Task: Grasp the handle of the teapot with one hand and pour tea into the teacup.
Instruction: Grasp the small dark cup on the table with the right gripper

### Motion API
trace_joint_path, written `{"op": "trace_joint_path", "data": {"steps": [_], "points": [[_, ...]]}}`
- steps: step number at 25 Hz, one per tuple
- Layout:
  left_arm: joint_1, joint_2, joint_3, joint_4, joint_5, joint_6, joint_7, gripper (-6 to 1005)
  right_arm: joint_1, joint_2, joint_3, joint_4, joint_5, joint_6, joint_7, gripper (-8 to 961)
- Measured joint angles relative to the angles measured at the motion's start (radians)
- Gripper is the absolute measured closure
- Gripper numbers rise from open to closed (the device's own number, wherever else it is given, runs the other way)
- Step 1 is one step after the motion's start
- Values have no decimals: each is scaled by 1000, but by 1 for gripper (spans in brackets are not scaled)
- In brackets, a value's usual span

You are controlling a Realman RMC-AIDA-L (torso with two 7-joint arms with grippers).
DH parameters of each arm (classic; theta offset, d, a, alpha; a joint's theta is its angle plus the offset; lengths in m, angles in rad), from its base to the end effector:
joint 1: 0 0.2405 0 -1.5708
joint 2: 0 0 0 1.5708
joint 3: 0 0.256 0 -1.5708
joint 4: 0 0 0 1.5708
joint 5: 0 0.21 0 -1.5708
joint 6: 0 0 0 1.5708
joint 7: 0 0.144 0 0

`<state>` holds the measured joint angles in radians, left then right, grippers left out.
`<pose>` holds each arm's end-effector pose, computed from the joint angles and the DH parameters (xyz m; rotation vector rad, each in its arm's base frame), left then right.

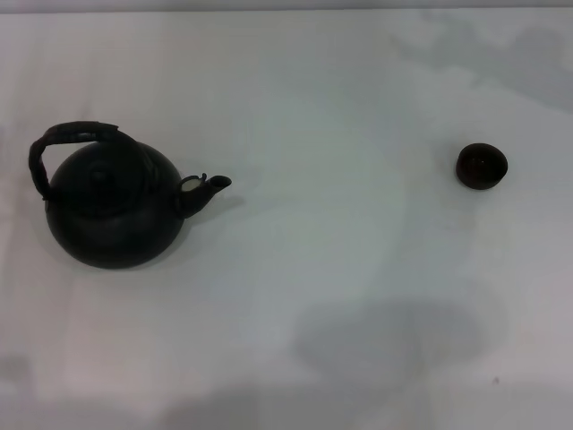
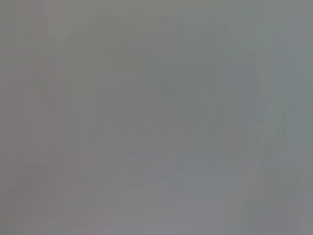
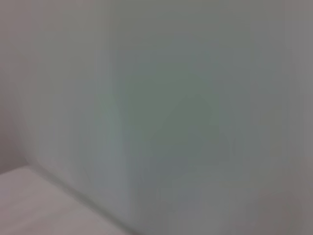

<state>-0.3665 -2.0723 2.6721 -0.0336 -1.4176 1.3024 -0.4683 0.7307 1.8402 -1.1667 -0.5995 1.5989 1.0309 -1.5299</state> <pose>-0.3900 0.2870 0.0422 -1.2834 -0.7362 -0.7992 0.2084 0.4534 0.0629 -2.4323 0.5963 0.5578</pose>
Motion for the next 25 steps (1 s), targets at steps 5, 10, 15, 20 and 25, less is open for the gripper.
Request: {"op": "trace_joint_path", "data": {"steps": [5,10,15,20,25], "points": [[-11,0,0,0,0,0,0,248,2,7,-2,-173,-295,110,221,128],[-16,0,0,0,0,0,-1,248,12,96,-2,-378,-674,191,414,129],[-19,0,0,0,0,0,-5,249,64,171,-25,-445,-947,280,524,129],[-22,0,0,1,0,0,-10,249,91,173,-159,-433,-997,277,603,130],[-23,-2,0,1,0,0,-10,249,107,175,-226,-411,-1033,281,666,130]]}}
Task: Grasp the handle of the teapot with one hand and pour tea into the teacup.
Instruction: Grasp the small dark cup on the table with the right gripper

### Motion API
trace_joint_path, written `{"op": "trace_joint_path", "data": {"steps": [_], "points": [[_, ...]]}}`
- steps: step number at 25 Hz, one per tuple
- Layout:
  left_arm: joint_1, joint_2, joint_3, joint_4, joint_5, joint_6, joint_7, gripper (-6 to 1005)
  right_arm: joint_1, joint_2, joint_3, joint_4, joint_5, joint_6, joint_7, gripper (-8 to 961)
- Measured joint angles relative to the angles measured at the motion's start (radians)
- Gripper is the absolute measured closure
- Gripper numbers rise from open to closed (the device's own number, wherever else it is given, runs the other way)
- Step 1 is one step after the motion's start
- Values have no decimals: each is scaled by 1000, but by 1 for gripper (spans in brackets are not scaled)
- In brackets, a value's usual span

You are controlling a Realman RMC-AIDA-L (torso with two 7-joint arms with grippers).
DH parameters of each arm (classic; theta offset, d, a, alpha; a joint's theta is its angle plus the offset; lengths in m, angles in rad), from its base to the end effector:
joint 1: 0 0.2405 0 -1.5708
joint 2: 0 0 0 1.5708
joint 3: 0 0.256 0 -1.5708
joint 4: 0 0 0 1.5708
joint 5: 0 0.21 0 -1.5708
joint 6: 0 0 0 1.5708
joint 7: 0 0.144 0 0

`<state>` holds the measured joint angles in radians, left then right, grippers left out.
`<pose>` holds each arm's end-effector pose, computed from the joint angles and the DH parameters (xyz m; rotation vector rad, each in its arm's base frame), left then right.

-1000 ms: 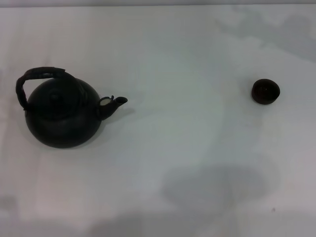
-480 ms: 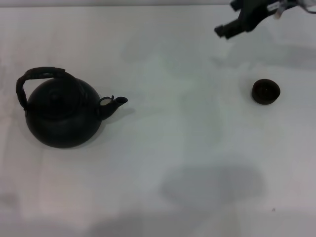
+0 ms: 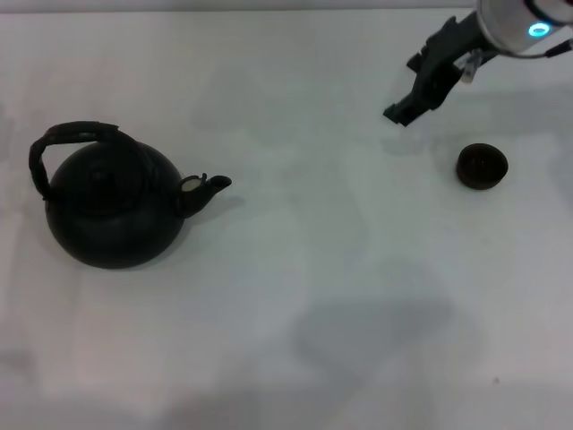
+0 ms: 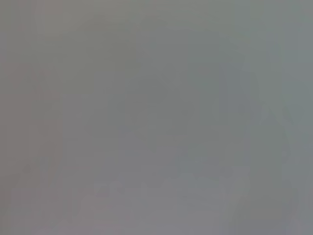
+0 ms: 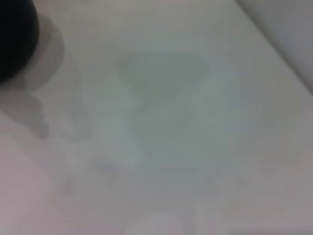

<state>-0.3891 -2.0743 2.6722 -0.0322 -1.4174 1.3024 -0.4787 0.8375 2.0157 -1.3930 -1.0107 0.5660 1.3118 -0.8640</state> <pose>-0.3828 0.2957 0.0410 -1.2913 -0.7327 -0.8282 0.1632 0.4167 -0.0119 -2.6598 0.4713 -0.5448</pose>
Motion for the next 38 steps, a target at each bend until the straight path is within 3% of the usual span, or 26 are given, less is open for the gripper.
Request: {"op": "trace_joint_path", "data": {"steps": [8,38], "points": [[-3,0,3,0,3,0,0,248,11,3,-99,51,-45,-8,78,132],[-14,2,5,11,1,-37,2,248,16,3,-100,221,-149,-56,134,179]]}}
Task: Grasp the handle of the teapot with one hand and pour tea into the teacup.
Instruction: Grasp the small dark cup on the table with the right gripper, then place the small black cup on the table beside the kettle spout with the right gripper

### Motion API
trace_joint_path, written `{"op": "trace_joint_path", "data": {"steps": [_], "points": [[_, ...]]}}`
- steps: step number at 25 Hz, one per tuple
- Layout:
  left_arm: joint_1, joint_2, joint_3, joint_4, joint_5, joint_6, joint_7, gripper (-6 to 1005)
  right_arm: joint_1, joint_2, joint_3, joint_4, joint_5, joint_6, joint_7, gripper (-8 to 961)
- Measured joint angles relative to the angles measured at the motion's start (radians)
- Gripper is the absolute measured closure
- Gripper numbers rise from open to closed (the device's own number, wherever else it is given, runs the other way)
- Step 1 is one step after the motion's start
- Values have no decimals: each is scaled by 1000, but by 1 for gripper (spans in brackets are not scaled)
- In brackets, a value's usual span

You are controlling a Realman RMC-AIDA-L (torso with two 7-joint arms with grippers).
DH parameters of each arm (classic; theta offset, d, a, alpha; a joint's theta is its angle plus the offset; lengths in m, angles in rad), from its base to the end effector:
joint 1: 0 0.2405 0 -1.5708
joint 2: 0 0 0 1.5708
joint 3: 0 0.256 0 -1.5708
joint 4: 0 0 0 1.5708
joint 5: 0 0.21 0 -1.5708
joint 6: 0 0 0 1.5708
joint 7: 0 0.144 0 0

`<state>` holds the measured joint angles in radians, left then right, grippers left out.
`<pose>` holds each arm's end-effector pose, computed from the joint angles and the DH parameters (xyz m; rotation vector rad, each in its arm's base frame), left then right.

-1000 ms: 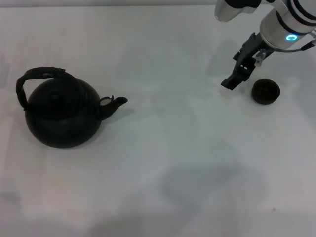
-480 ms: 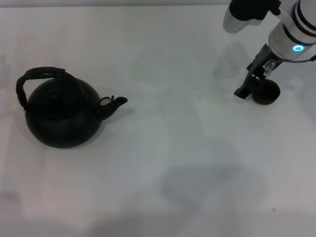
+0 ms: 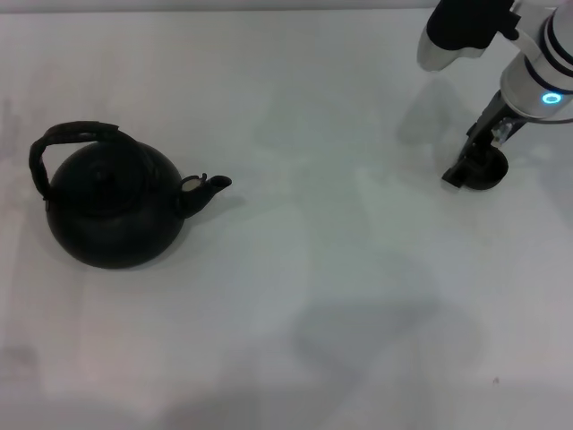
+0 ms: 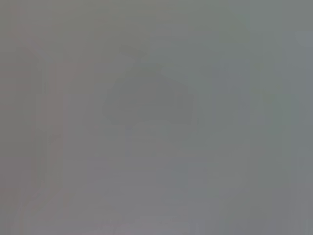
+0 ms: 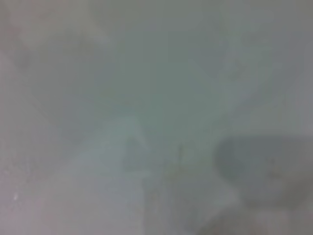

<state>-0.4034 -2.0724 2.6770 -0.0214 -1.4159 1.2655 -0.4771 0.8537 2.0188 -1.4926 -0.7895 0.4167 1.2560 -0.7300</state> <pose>-0.3813 0.3023 0.0364 -1.3063 -0.7579 -0.8193 0.2240 0.4039 -0.0298 -2.5363 0.6567 -0.8750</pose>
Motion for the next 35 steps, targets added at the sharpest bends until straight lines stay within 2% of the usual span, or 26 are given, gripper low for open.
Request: {"op": "trace_joint_path", "data": {"steps": [15,23,28,30,31,32,35], "points": [[-15,1,1,-3,5,-2,0,248,-12,-3,10,-22,-39,73,50,203],[-16,2,3,-7,6,0,1,248,-16,3,-13,-143,-29,128,43,220],[-15,3,3,-8,6,1,1,248,3,5,-135,-253,72,152,42,228],[-15,3,3,-8,6,1,1,248,26,7,-188,-264,111,151,42,228],[-15,3,3,-7,7,1,2,249,55,8,-249,-266,156,139,42,227],[-15,3,4,-7,7,1,3,249,55,8,-249,-266,156,139,42,227],[-15,3,4,-4,8,2,5,249,82,9,-338,-266,218,94,40,227]]}}
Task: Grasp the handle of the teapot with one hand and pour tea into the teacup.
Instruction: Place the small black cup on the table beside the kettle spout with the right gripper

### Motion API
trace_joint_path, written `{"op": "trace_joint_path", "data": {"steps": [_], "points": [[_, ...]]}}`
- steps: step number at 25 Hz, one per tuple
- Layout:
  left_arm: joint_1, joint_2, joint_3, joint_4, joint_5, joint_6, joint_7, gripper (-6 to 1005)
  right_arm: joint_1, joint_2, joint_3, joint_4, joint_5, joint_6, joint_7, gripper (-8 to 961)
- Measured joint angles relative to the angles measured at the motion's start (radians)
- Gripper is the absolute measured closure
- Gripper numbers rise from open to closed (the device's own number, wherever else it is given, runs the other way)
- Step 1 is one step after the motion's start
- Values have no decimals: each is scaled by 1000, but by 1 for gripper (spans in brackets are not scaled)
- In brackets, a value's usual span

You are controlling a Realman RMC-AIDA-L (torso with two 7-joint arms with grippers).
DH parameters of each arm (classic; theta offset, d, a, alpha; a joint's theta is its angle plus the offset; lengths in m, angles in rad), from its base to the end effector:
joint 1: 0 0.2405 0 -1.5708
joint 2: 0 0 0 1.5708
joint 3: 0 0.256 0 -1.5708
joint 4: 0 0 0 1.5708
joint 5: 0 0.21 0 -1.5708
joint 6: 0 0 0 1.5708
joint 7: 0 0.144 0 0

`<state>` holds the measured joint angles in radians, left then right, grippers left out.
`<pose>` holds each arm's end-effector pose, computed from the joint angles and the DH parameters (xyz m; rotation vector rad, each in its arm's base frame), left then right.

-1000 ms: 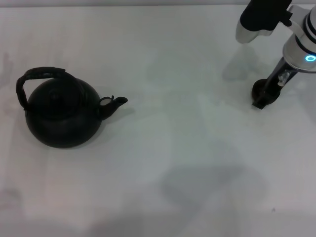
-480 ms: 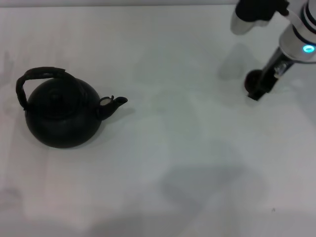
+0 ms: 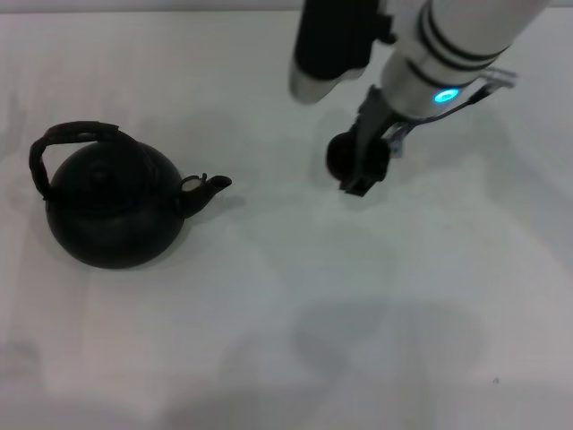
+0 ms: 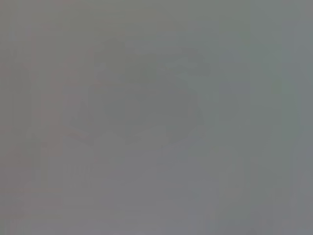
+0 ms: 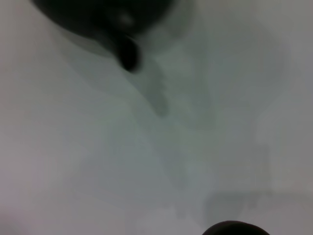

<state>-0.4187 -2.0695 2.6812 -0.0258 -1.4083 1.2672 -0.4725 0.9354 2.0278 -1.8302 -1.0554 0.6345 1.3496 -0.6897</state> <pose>-0.3768 0.3083 0.0374 -1.3269 -0.7370 -0.8223 0.1178 0.3753 -0.0762 -2.7742 0.1711 -0.8433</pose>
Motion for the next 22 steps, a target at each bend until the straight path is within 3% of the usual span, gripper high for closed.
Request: {"op": "trace_joint_path", "data": {"steps": [10,22], "points": [[0,-1,0,-4,0,-1,2,249,31,0,-188,20,120,-33,-3,226],[0,-1,0,-3,0,-2,3,249,34,0,-289,29,173,-104,-1,224]]}}
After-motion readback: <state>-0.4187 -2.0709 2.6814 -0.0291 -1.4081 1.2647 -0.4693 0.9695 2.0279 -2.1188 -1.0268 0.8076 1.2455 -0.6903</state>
